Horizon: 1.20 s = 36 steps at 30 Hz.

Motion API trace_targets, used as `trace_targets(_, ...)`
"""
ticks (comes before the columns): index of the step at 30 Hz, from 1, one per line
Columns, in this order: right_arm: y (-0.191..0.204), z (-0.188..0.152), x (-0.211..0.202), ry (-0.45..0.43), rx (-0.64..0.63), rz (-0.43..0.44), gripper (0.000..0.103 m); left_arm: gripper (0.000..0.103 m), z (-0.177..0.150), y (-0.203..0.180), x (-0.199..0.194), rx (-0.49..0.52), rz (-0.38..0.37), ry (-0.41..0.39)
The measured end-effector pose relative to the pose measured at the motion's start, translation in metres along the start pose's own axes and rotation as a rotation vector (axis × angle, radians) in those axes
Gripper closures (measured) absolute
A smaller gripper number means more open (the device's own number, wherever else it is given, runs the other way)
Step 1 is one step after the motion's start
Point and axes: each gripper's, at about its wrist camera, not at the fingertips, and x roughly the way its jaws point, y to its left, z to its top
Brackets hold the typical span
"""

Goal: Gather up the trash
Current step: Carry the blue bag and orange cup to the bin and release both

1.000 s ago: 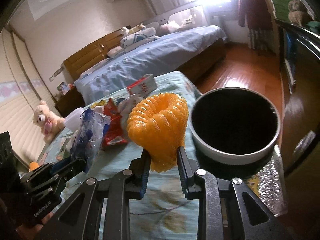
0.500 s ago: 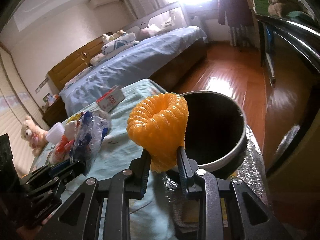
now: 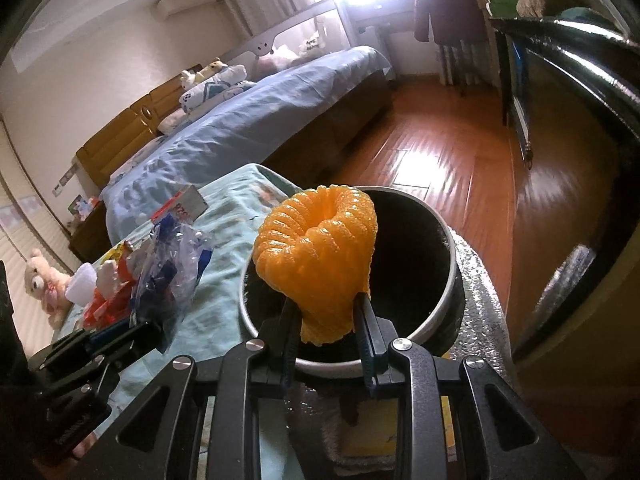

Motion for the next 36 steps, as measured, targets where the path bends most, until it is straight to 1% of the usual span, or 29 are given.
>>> trace_targets(9, -0.014, 0.012, 0.017, 0.029, 0.011, -0.008, 0.076, 0.082, 0.012, -0.012, 0.026, 0.024, -0.017, 0.030)
trace_targets(16, -0.025, 0.018, 0.027, 0.048, 0.017, -0.020, 0.075, 0.082, 0.019, -0.017, 0.044, 0.021, -0.028, 0.052)
trace_targets(22, -0.028, 0.019, 0.033, 0.064, 0.024, -0.028, 0.072, 0.080, 0.023, -0.019, 0.053, 0.017, -0.029, 0.064)
trace_targets(23, -0.029, 0.019, 0.034, 0.069, 0.026, -0.029, 0.067, 0.078, 0.023, -0.019, 0.053, 0.013, -0.029, 0.067)
trace_targets(25, -0.030, 0.020, 0.035, 0.076, 0.033, -0.024, 0.056, 0.067, 0.022, -0.017, 0.053, 0.009, -0.030, 0.068)
trace_targets(26, -0.030, 0.019, 0.035, 0.076, 0.037, -0.021, 0.048, 0.053, 0.022, -0.017, 0.050, 0.007, -0.024, 0.062)
trace_targets(27, -0.030, 0.019, 0.034, 0.073, 0.038, -0.020, 0.043, 0.043, 0.021, -0.017, 0.048, 0.004, -0.017, 0.053)
trace_targets(31, -0.027, 0.017, 0.029, 0.064, 0.042, -0.009, 0.039, 0.042, 0.017, -0.010, 0.036, -0.013, 0.000, 0.035)
trace_targets(32, -0.025, 0.015, 0.027, 0.061, 0.044, -0.002, 0.034, 0.041, 0.014, -0.007, 0.030, -0.022, 0.001, 0.031)
trace_targets(33, -0.024, 0.015, 0.025, 0.056, 0.045, 0.006, 0.027, 0.040, 0.013, -0.004, 0.028, -0.027, 0.003, 0.028)
trace_targets(36, -0.013, 0.011, 0.018, 0.039, 0.045, 0.034, 0.019, 0.038, 0.002, 0.006, 0.013, -0.042, 0.024, 0.014)
